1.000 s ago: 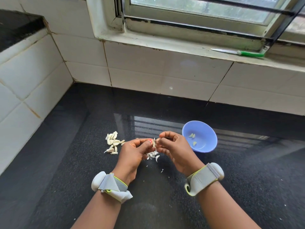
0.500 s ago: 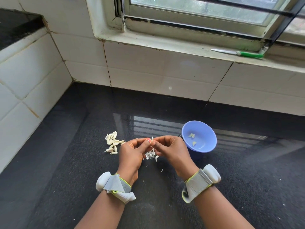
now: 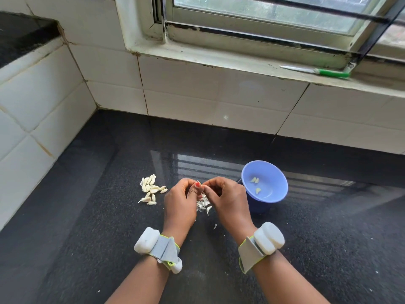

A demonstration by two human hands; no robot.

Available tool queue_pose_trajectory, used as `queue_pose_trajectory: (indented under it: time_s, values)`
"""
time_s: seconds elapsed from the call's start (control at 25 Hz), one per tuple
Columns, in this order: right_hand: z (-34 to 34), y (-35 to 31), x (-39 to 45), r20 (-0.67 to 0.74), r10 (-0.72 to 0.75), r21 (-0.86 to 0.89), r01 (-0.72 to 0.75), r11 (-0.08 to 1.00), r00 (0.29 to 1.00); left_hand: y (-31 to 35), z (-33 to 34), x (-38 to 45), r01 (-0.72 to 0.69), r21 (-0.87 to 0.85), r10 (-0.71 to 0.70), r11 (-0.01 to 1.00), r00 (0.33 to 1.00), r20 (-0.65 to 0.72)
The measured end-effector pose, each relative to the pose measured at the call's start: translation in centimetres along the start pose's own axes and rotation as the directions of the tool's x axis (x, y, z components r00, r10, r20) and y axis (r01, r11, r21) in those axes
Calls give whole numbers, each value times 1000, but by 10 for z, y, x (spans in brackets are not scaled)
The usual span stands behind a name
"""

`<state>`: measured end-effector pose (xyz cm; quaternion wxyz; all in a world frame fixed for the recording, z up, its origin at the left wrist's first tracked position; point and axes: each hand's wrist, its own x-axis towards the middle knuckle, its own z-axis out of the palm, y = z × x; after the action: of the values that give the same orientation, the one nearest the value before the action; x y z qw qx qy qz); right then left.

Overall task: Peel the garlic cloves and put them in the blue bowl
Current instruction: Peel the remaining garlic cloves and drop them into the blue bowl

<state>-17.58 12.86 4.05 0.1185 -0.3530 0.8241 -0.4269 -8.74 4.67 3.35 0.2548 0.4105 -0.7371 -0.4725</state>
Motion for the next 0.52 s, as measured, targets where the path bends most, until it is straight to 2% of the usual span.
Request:
queue_pose_trajectory:
  time_s: [0.12,0.32,0.4,0.52]
  values:
    - [-3,3,2,34,-31,45,29,999,999,0,-2,2,-1,1,1,1000,1000,-4]
    - [-14,5,9,180,9,198,-46,979,984,0,-5,7,71,-47,-69,996,996,53]
    - [-14,4,9,166,26,172,-55,984,986,1,-4,6,71,-37,-69,997,997,37]
    - [-11,3,6,54,-3,90,-2,996,999,3,-1,4,86,-44,-85,995,996,13]
